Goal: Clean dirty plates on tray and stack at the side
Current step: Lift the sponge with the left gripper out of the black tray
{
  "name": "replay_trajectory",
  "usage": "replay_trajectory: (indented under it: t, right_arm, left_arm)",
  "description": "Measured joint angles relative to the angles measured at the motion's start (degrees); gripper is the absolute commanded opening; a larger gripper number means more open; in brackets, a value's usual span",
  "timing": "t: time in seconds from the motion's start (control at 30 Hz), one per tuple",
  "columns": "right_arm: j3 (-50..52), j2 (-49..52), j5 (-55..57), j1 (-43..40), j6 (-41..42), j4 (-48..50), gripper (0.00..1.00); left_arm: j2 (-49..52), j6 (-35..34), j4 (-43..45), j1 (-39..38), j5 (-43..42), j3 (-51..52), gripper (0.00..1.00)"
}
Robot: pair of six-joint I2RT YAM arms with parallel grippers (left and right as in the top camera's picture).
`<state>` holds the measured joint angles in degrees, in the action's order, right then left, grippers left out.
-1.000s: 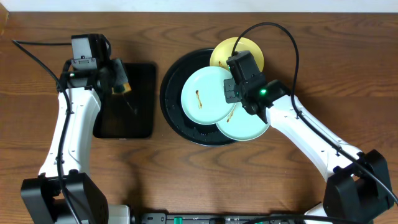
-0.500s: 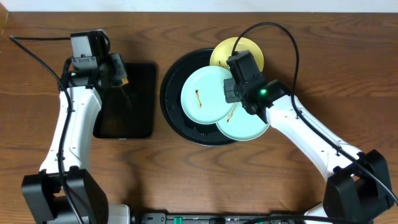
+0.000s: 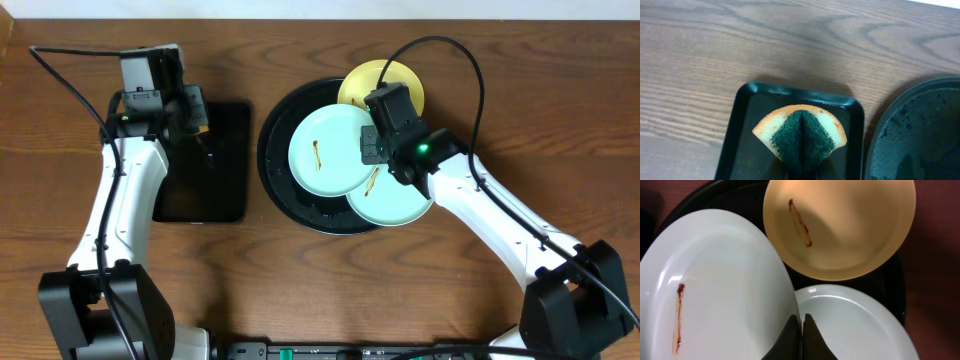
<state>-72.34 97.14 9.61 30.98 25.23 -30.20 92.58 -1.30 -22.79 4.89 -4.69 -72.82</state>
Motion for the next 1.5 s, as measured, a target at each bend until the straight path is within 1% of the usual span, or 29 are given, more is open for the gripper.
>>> replay_trajectory:
  t: [0.1, 0.3, 0.37, 0.6, 0.83, 1.1, 1.27, 1.5]
  right_arm:
    - [0.42, 0.00, -0.79, 0.00, 1.01, 0.02, 0.01]
    - [0.57, 0.00, -1.25, 0.00, 1.57, 0.20, 0.01]
    - [0.57, 0.00, -1.27, 0.00, 1.60, 0.22, 0.01]
    - [0.57, 0.72, -2.62, 0.00, 1.77, 0.44, 0.01]
    - [0.87, 6.25, -5.55, -0.02, 1.84, 1.57, 0.01]
    - [0.96, 6.40, -6.56, -0.55, 1.88, 2.08, 0.01]
    - [0.96, 6.40, -6.62, -1.84, 1.27, 2.58, 0.01]
    - [0.96, 6.40, -6.71, -1.86, 0.81, 2.93, 0.01]
  left_arm:
    - [-0.96, -0.31, -1.22, -0.26, -0.59, 0.15, 0.08]
    - [-4.33, -0.37, 2.25, -0.59, 4.35, 0.22, 0.07]
    - [-4.74, -0.48, 2.21, -0.59, 5.14, 0.22, 0.07]
    - [-4.76, -1.64, 0.74, -0.61, 3.21, 0.22, 0.08]
    - [-4.76, -1.75, 0.39, -0.61, 2.56, 0.22, 0.07]
    - [-4.76, -1.95, 0.74, -0.61, 3.10, 0.22, 0.07]
    - [-4.70, -2.05, 1.05, -0.61, 0.13, 0.22, 0.08]
    - [-3.80, -1.62, 1.62, -0.61, -1.25, 0.22, 0.07]
